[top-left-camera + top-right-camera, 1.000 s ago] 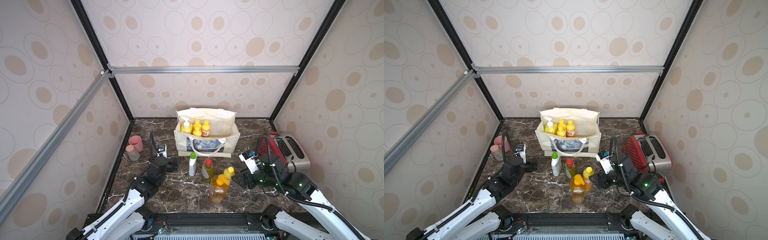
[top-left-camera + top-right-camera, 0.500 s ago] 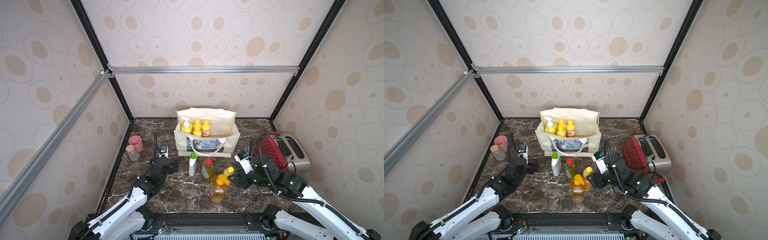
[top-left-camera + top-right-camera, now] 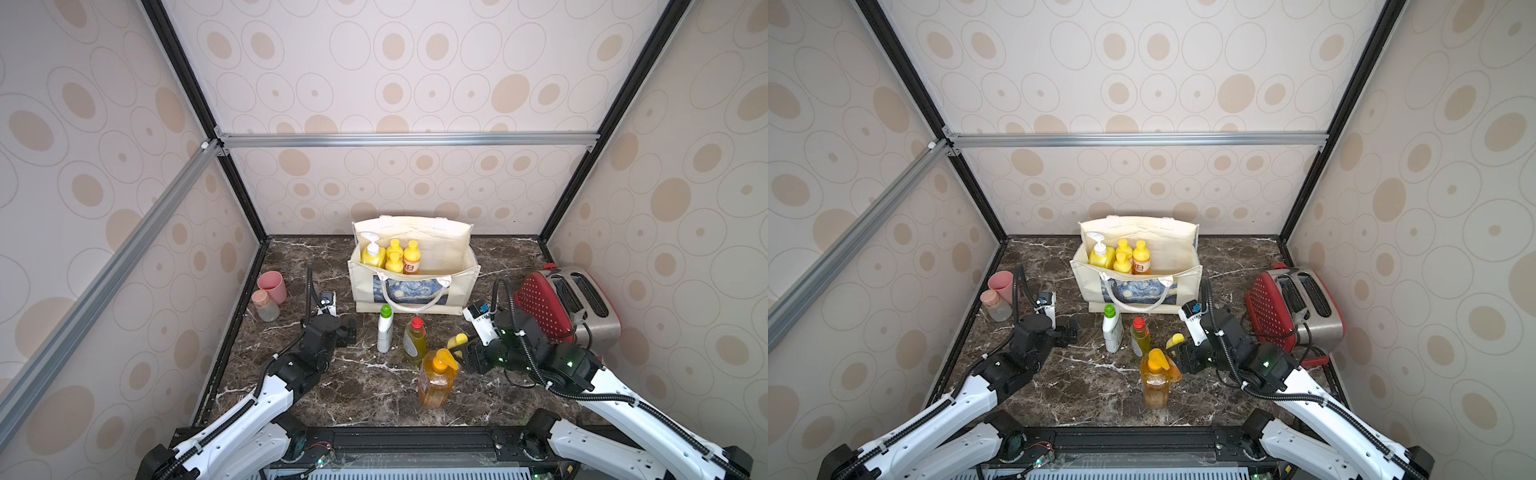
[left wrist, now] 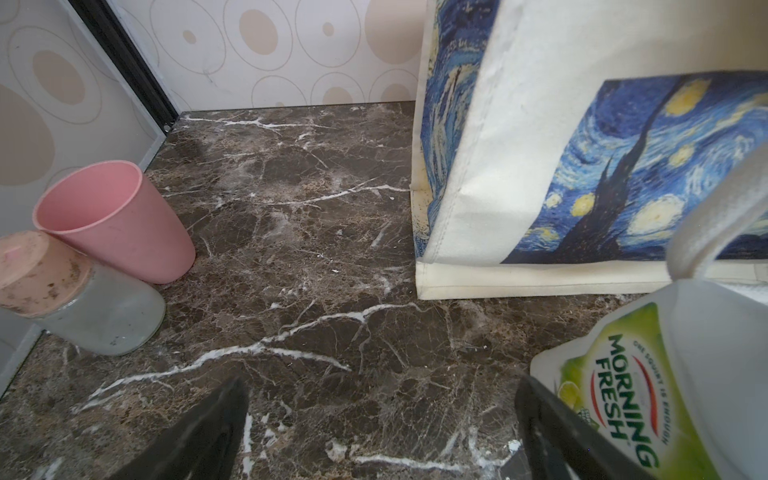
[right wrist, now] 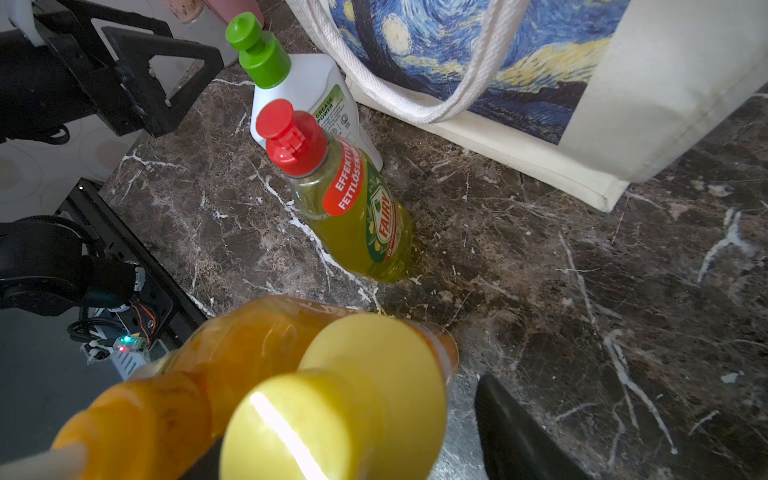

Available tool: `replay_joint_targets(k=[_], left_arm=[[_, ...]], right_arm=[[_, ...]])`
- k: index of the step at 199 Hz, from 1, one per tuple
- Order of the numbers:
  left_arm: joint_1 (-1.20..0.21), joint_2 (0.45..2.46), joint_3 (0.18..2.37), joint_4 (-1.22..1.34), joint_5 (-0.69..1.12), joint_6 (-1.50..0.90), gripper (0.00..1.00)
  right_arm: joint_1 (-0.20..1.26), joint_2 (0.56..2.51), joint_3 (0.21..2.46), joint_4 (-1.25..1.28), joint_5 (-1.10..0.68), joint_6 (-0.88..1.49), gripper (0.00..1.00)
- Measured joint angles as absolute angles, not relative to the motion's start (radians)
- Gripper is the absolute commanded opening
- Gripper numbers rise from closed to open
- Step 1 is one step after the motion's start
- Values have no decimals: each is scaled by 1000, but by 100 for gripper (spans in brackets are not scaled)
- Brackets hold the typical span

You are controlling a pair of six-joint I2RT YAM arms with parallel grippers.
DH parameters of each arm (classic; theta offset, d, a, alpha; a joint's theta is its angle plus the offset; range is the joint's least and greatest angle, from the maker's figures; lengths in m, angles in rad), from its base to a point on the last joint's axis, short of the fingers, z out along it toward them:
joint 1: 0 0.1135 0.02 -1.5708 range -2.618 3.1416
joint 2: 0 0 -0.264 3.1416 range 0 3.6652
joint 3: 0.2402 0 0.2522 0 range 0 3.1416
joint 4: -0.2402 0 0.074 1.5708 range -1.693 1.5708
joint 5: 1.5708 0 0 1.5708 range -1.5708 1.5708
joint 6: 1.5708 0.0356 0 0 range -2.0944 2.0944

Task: Pack dish soap into the shopping bag
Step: Pick up the bottle of dish soap at the center of the board.

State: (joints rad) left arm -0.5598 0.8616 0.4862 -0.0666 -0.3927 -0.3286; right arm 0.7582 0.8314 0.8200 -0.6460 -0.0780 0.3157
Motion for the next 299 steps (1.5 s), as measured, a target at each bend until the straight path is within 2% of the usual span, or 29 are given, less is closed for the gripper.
replay_joint_targets(k=[24,187,253,299], left_arm=[[-560,862,486,-66,-392,-329,99],[-560,865,486,-66,-391,-329,99],[-560,865,486,-66,-391,-329,99],[-560,865,487,-68,-392,-329,99]], right_arm=[[776,859,820,-635,-55,316,72],[785,844,826,-694,154,323,48],[785,882,893,-813,271,288,42],[785,923,1006,-880,306,260,42]])
